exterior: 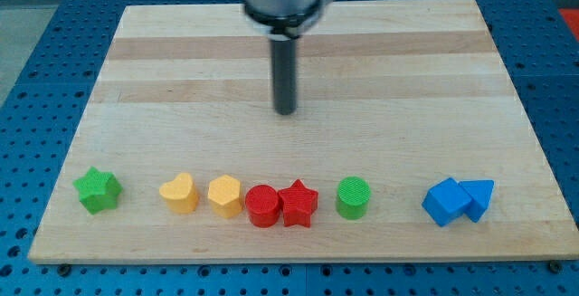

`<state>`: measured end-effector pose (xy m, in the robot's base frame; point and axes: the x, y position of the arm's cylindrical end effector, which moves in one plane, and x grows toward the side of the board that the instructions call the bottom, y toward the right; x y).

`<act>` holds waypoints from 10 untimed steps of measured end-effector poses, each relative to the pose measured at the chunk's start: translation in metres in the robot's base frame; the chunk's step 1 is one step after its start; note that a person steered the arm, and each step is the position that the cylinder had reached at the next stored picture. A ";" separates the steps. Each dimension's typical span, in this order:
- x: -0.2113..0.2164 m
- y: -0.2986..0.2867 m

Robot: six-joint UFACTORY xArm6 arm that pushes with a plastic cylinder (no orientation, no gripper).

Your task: Nudge the yellow heart down a bit

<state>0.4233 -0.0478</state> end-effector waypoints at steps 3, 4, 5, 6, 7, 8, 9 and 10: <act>0.045 -0.074; 0.077 -0.107; 0.077 -0.108; 0.097 -0.119; 0.100 -0.122; 0.106 -0.126; 0.113 -0.126; 0.117 -0.128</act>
